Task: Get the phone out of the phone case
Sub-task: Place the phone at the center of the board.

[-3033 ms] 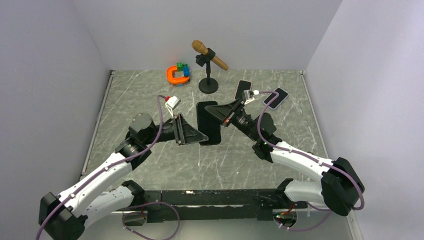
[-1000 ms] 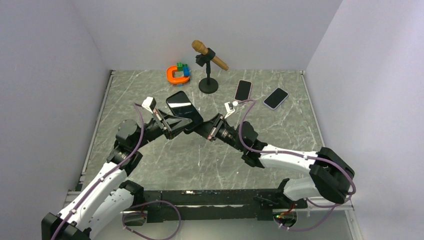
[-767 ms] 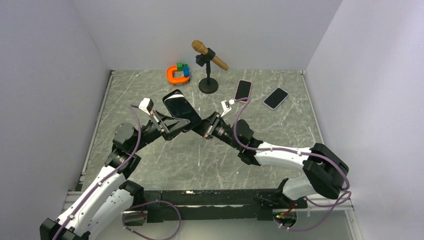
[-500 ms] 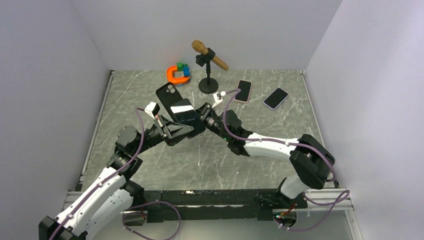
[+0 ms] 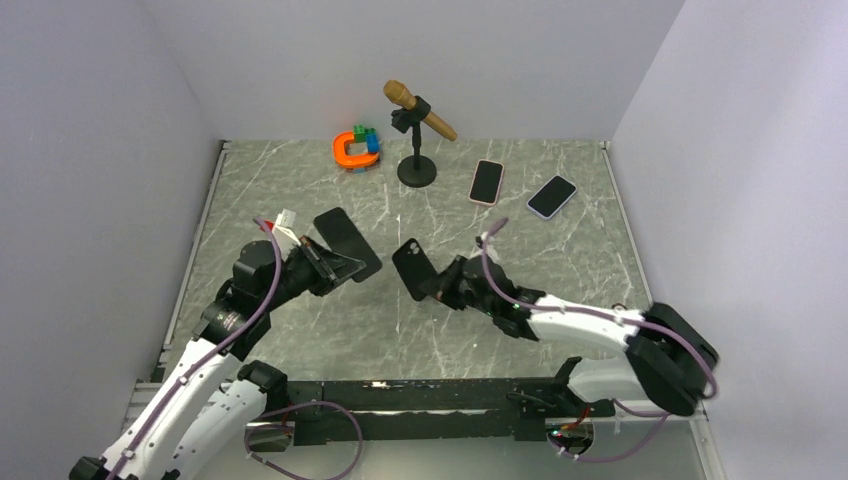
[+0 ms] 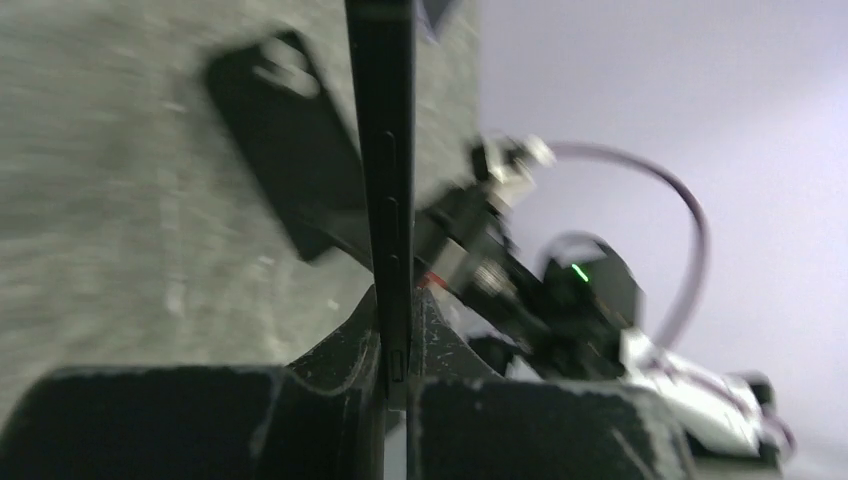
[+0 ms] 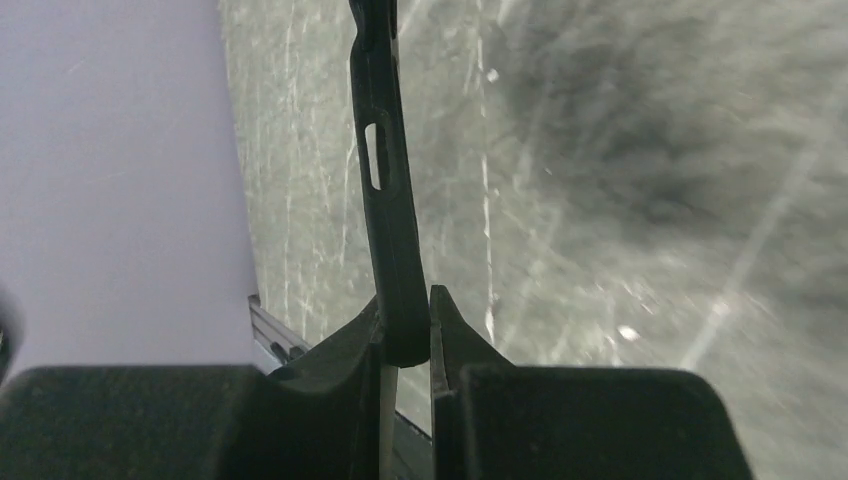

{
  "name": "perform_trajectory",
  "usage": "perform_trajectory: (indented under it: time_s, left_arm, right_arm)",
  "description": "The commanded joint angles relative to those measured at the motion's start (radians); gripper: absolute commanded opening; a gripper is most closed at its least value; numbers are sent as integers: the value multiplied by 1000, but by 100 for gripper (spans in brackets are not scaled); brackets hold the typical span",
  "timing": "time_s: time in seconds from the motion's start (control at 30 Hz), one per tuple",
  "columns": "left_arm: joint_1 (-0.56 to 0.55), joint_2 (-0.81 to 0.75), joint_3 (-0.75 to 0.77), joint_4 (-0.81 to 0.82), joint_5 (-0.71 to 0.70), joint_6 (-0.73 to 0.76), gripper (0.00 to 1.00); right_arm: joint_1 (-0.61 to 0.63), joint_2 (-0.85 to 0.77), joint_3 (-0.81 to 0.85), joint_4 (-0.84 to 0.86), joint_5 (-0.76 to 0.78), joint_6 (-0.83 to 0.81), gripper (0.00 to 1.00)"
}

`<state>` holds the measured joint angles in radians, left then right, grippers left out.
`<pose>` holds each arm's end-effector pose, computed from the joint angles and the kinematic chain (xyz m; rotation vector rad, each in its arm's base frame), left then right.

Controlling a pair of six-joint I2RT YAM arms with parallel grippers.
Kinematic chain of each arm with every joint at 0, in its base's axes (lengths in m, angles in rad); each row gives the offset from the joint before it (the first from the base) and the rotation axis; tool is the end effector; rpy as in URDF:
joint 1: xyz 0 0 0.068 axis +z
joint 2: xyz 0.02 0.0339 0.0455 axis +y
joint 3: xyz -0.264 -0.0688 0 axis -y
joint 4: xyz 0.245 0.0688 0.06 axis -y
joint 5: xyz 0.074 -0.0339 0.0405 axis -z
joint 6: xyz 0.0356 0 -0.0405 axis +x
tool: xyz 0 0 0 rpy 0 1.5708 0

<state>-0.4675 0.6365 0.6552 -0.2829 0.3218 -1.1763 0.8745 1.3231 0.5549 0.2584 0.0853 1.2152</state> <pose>0.1338 -0.0802 0.3068 -0.4760 2.0256 -1.3858 0.1747 0.2042 0.1889 0.4475 2.2610 1.1195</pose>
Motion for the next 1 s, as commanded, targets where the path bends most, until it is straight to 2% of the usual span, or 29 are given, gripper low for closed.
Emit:
perform_trajectory:
  time_s: [0.0, 0.1, 0.2, 0.3, 0.43, 0.6, 0.8, 0.87, 0.97]
  left_arm:
    - [144, 13, -10, -119, -140, 169, 0]
    - [295, 88, -14, -79, -46, 155, 0]
    - [422, 185, -3, -70, -42, 91, 0]
    - [536, 276, -17, 42, -54, -7, 0]
    - [581, 402, 31, 116, -191, -83, 0]
    - [627, 625, 132, 217, -252, -143, 0]
    - [665, 913, 272, 377, -246, -151, 0]
    - [671, 992, 317, 397, -224, -188, 0]
    - [670, 1094, 340, 514, -193, -256, 0]
  right_arm:
    - [-8, -250, -88, -94, 111, -8, 0]
    - [-13, -383, -90, -213, 158, -33, 0]
    - [-16, -490, -81, -303, 191, -40, 0]
    - [-18, -553, -74, -333, 206, -45, 0]
    - [-20, -587, -47, -388, 210, -49, 0]
    - [-20, -615, -43, -413, 187, -44, 0]
    - [-20, -632, -43, -444, 173, -36, 0]
    - [-20, -638, -46, -460, 175, -32, 0]
    - [-20, -647, -58, -468, 177, -26, 0]
